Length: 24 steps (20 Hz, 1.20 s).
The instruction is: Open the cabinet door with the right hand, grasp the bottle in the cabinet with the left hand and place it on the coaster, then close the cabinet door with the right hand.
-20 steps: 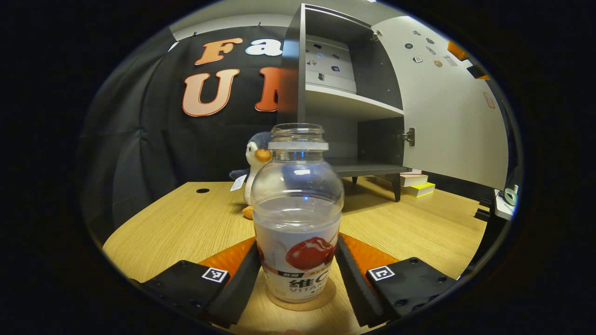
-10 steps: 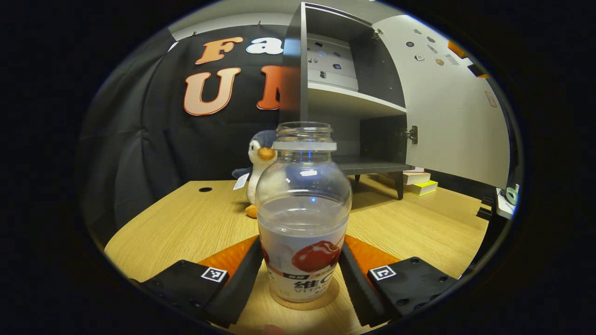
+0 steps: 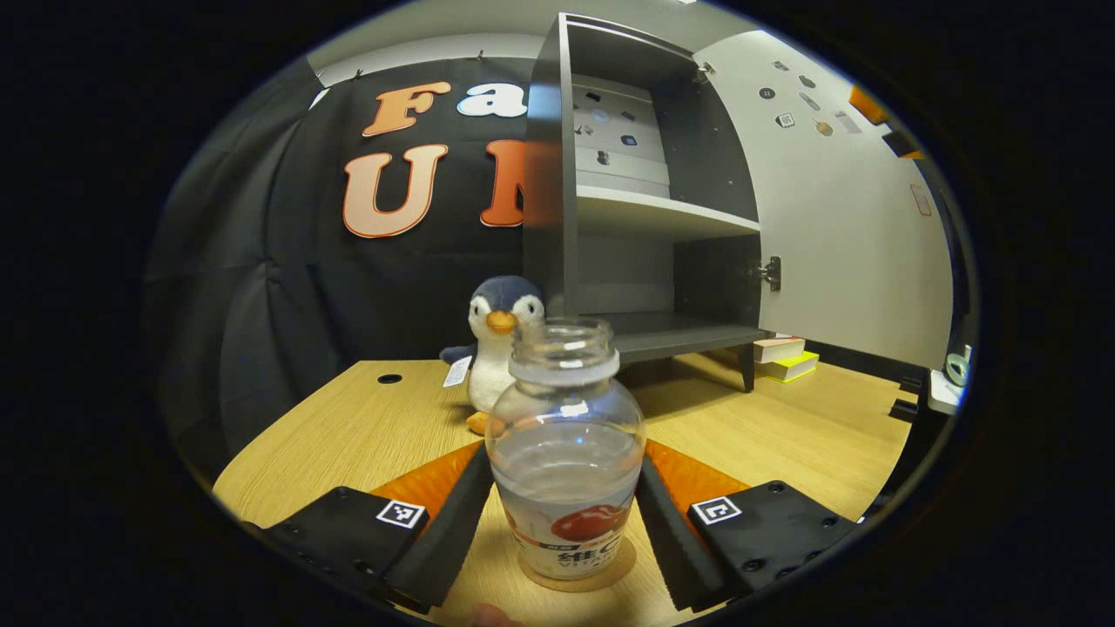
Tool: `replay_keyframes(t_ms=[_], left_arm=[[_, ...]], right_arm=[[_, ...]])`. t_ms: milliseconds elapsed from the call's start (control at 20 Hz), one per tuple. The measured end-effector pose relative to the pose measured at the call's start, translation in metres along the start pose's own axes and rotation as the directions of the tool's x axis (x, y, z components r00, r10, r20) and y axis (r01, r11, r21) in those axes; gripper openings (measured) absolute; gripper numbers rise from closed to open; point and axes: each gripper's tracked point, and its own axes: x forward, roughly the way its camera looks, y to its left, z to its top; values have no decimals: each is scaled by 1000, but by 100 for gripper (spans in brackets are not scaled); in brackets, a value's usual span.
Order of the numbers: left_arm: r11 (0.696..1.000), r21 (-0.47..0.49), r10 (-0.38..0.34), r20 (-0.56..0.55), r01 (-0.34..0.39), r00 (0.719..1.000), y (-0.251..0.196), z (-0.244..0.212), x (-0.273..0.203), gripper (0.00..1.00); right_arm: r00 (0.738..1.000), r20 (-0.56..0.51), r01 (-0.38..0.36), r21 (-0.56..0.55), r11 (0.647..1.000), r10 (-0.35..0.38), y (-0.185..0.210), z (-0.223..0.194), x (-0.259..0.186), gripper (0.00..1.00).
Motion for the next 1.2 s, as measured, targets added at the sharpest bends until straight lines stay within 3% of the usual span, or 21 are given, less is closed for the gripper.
replay_keyframes(t_ms=[250,600,800,1000,1200], left_arm=[[1000,-5,-19,29,19,999,-4,30,-2,95],[1000,-27,-10,71,12,997,-1,80,-5,95],[998,-64,-22,81,27,996,-3,119,-14,95],[996,-88,13,65,-8,998,5,159,-26,95],[998,-47,53,99,-49,994,11,211,-36,95]], right_arm=[[1000,19,9,39,999,-10,1,3,1,95],[997,79,19,6,1000,-19,-5,17,2,95],[991,112,73,20,997,-75,-19,25,2,95],[982,132,133,39,990,-137,-35,31,-1,95],[969,144,194,46,980,-199,-56,34,-6,95]])
